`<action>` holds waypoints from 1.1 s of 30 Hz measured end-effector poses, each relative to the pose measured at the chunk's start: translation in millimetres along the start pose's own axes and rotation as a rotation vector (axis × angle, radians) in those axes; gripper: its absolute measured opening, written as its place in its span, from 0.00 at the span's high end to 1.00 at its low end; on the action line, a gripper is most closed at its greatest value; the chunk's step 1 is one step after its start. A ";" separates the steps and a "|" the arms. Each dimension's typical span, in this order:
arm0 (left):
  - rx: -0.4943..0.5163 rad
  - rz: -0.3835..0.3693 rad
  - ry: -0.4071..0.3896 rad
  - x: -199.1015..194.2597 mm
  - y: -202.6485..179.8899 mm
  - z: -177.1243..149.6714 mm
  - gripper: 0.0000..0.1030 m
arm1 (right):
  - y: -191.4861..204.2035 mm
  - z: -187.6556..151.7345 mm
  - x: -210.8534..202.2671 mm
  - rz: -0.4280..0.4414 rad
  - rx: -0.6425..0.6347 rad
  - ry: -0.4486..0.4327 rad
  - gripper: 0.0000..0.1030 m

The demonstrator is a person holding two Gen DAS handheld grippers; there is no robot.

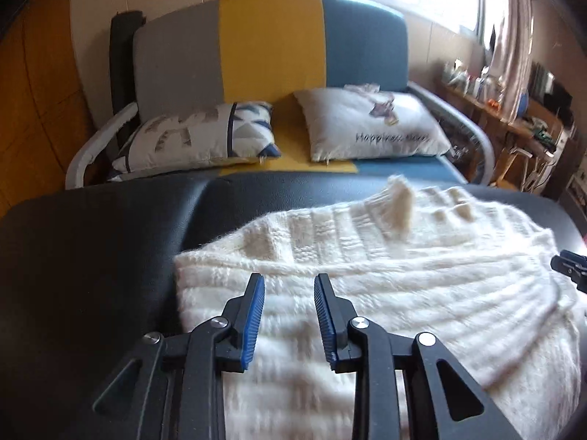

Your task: Fold clothes

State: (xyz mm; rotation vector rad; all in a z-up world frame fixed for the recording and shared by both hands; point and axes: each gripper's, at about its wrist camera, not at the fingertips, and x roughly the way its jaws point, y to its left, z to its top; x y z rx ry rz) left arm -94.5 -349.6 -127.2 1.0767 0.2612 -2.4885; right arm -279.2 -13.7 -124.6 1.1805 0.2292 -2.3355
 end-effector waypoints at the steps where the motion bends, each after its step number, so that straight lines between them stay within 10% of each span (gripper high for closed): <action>1: 0.000 -0.004 0.001 -4.2 -0.6 -4.9 0.73 | 0.1 -1.2 -8.4 0.014 -0.004 -0.017 0.42; 9: 0.017 0.002 0.048 2.7 -2.3 -34.8 0.72 | -5.5 -34.9 0.0 0.026 -0.043 0.114 0.41; 16: -0.026 0.001 0.014 -2.8 8.3 -21.7 0.72 | -25.5 -1.4 -15.3 0.156 0.030 -0.015 0.40; 24: -0.017 0.012 0.048 19.2 10.0 -22.1 0.72 | -51.2 31.5 50.9 0.109 0.116 0.074 0.48; 33: 0.008 0.001 0.015 -1.1 6.8 -28.0 0.72 | -34.7 15.9 2.8 0.248 0.028 0.051 0.46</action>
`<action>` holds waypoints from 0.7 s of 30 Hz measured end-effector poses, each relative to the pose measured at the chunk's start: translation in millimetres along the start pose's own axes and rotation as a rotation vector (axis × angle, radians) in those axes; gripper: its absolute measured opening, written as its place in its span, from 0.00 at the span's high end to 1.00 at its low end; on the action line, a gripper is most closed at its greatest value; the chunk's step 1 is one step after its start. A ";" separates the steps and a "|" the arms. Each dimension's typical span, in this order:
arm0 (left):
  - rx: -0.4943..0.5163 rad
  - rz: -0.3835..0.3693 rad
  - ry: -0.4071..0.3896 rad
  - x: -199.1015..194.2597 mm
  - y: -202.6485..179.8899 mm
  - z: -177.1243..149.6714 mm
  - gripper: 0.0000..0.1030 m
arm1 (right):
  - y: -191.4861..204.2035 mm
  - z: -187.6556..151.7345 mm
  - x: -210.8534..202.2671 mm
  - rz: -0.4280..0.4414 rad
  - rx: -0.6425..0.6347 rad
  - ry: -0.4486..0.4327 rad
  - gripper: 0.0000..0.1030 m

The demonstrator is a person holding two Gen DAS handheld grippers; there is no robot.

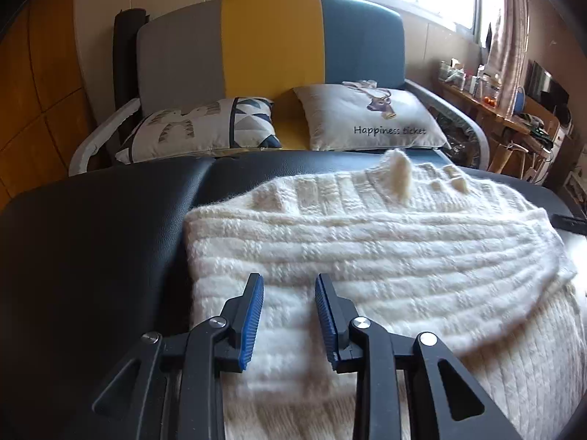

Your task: Fold clothes

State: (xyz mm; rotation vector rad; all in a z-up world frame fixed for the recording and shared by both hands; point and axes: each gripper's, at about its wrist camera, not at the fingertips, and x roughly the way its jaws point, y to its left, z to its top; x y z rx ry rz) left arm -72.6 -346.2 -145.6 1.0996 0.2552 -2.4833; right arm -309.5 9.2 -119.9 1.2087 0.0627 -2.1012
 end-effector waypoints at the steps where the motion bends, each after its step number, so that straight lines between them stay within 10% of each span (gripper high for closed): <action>1: 0.007 -0.002 0.000 -1.5 -0.4 -2.7 0.72 | 3.1 -7.2 -5.3 0.006 -0.008 0.008 0.46; 11: -0.013 -0.004 0.045 2.5 2.9 -7.3 0.71 | -5.9 -40.4 -21.1 -0.051 0.085 0.020 0.46; 21: -0.023 -0.040 0.028 -11.0 6.8 -4.7 0.71 | 39.4 -41.7 -18.0 -0.119 -0.097 0.108 0.44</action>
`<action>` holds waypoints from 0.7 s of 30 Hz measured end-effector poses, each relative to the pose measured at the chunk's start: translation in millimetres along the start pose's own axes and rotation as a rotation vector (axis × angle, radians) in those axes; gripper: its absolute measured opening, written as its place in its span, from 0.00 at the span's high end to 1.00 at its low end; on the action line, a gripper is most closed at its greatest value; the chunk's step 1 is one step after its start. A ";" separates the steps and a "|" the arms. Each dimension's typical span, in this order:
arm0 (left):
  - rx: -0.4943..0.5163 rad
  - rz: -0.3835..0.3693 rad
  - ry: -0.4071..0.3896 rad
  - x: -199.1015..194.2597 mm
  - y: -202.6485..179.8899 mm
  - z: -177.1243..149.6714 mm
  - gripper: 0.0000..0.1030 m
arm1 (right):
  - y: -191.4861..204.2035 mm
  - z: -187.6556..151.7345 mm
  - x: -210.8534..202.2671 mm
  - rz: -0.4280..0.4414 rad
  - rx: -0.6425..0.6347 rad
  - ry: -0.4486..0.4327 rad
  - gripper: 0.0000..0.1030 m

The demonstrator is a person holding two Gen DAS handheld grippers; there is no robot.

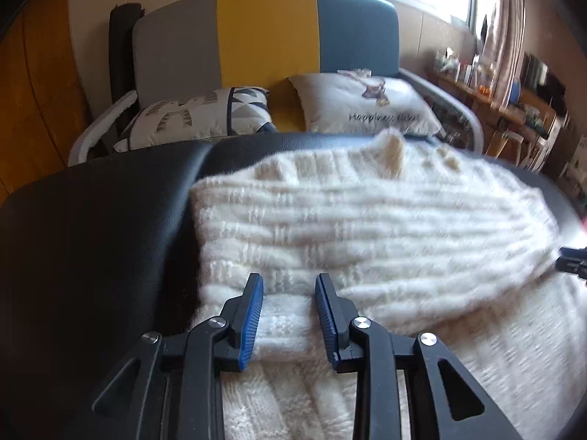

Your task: Fold clothes

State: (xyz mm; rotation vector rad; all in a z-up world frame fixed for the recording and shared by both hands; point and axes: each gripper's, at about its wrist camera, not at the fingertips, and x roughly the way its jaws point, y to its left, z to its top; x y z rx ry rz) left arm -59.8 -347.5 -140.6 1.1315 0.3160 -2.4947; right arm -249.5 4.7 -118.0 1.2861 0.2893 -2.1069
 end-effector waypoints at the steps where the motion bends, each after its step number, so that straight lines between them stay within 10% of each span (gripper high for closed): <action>1: -0.010 -0.023 -0.013 -0.5 -0.1 9.2 0.71 | 4.3 7.9 -8.1 0.010 -0.017 -0.035 0.44; 8: 0.001 -0.113 -0.014 33.6 -29.4 73.3 0.71 | 65.4 84.8 9.7 0.197 -0.198 -0.123 0.44; 21: 0.125 -0.077 0.096 121.1 -71.9 99.5 0.70 | 75.0 136.3 114.0 0.199 -0.196 0.008 0.44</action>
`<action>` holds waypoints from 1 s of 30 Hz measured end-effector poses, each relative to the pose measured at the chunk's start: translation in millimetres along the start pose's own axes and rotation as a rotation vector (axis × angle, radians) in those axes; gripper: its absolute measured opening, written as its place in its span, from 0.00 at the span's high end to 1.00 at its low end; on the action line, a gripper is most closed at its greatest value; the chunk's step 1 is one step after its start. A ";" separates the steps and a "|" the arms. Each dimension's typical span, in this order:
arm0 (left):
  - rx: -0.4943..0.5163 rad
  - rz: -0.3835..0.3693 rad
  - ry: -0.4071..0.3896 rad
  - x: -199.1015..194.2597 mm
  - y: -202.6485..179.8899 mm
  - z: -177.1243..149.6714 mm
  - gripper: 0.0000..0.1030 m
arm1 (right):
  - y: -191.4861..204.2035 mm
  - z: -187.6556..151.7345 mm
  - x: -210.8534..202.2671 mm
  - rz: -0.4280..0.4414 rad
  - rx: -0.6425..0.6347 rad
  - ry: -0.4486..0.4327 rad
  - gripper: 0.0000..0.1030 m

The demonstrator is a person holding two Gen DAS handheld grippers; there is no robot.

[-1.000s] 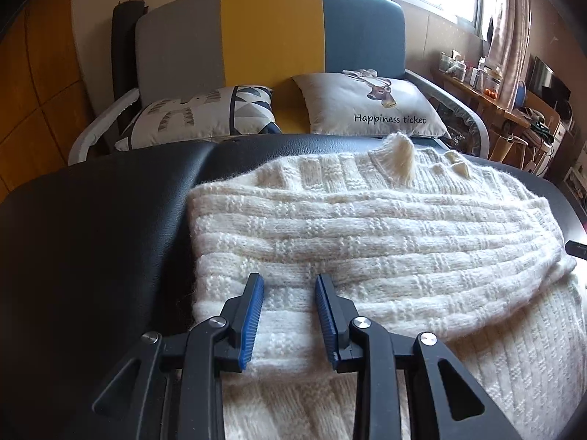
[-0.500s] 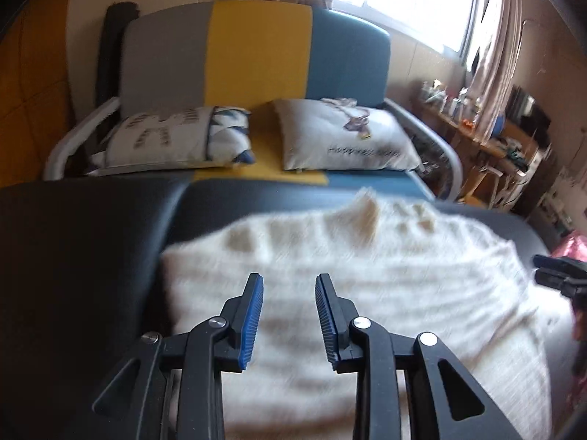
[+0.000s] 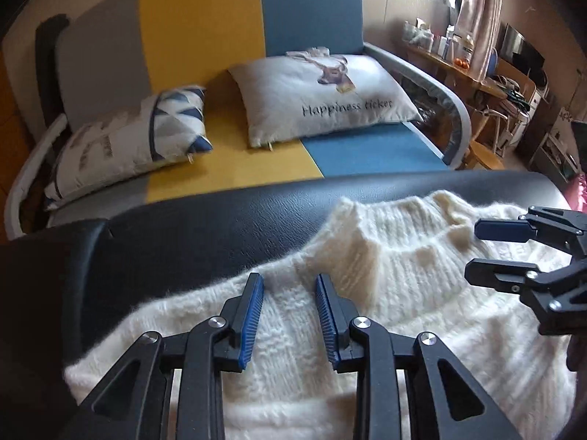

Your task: Fold clothes

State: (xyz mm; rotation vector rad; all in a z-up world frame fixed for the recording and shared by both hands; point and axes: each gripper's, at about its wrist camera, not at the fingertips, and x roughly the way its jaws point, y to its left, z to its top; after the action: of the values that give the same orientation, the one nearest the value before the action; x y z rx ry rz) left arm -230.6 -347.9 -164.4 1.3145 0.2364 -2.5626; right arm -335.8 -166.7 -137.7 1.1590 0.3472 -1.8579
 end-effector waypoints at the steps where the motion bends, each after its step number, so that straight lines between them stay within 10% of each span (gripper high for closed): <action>1: -0.026 -0.010 -0.010 -0.3 3.2 -1.8 0.69 | -3.5 -0.9 2.7 -0.027 0.003 -0.001 0.44; 9: -0.112 -0.050 -0.069 -9.8 16.4 -7.3 0.69 | -8.1 -10.4 -3.2 -0.103 0.030 -0.070 0.43; 18: -0.078 -0.014 -0.026 -1.8 14.2 -1.3 0.69 | 24.0 -18.8 15.0 -0.276 -0.079 -0.040 0.18; 30: -0.153 0.023 -0.108 -56.1 43.4 -37.8 0.69 | 4.0 -69.4 -39.6 -0.272 0.050 -0.138 0.14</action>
State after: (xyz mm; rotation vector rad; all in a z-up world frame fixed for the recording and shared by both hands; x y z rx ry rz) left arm -157.1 -371.5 -141.9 1.1144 0.3858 -2.5305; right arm -286.0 -104.1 -140.4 1.0502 0.3976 -2.1818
